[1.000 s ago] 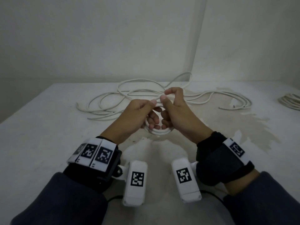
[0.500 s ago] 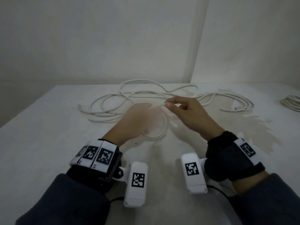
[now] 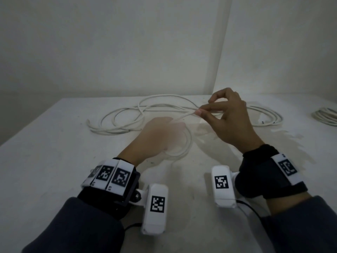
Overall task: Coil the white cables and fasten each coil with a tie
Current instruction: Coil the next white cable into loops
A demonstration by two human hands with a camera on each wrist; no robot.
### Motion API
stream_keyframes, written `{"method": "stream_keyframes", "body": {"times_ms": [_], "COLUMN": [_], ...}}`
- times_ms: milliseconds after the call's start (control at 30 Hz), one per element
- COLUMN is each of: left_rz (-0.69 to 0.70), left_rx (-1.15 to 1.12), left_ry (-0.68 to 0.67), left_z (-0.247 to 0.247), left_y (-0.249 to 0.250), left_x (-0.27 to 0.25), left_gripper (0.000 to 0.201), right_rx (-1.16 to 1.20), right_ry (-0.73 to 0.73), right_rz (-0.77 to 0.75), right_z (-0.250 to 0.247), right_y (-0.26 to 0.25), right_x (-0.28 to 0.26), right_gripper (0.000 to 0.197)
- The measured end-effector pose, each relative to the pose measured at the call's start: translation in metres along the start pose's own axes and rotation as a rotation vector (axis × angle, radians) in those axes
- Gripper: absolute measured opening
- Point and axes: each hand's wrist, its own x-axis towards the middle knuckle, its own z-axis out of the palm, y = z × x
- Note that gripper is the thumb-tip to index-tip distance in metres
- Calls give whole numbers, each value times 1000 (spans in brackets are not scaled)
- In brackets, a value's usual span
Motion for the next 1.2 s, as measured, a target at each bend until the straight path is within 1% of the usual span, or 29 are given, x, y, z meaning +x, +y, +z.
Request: {"method": "stream_keyframes", "body": {"times_ms": [33,100,133,233,300,367,467,533,600,667,733,833,900,933,1000,1033,1100,1133,1167,1200], "left_rz": [1,3,5,27,48,51,27,20,23,15,-3,-33,-115,-192,-380,-462,-568,-594,-604,-596], "left_rx": [-14,-64,-99,-203,-256,-302,-400,-474,-514,-551,-599,-663,-718,-776,-908,-923,-781,-691,-636,-627], "left_ry": [4,29,52,136,193,239,289,298,285,250,205,150,105,69,-29,-89,-249,-342,-421,-464], "left_z": [0,-1,-2,-3,-2,-1,0,2,7,12,15,15,15,15,15,16,20,22,25,27], "left_y": [1,0,-2,-5,-4,-3,-4,-6,-5,-4,-5,-8,-7,-7,-8,-7,-6,-3,-1,0], "left_x": [0,1,1,1,0,-1,-1,-1,-1,-2,-1,3,2,1,0,-1,-5,-8,-10,-11], "left_gripper": [32,33,34,34,32,31,32,32,36,41,40,35,38,45,64,67,56,51,50,50], "right_rx": [78,175,262,659,906,1055,1204,1278,1270,1238,1236,1238,1221,1248,1366,1434,1560,1615,1653,1669], "right_ry": [-25,-110,-170,-396,-489,-501,-471,-512,-576,-591,-541,-468,-418,-385,-323,-307,-314,-336,-365,-396], "right_rz": [22,122,208,463,576,616,680,720,733,723,711,755,780,789,794,788,774,769,765,761], "right_z": [0,1,2,7,12,18,23,24,24,26,28,30,29,28,23,21,18,19,20,22], "right_y": [1,-2,-3,-14,-23,-29,-31,-33,-35,-36,-38,-39,-38,-38,-39,-40,-44,-47,-50,-52], "right_x": [1,1,1,-3,-6,-9,-10,-10,-11,-12,-12,-9,-7,-6,-3,-2,0,-1,-2,-4], "right_gripper": [13,2,7,21,20,18,15,24,33,34,31,34,35,36,36,36,34,33,32,32]}}
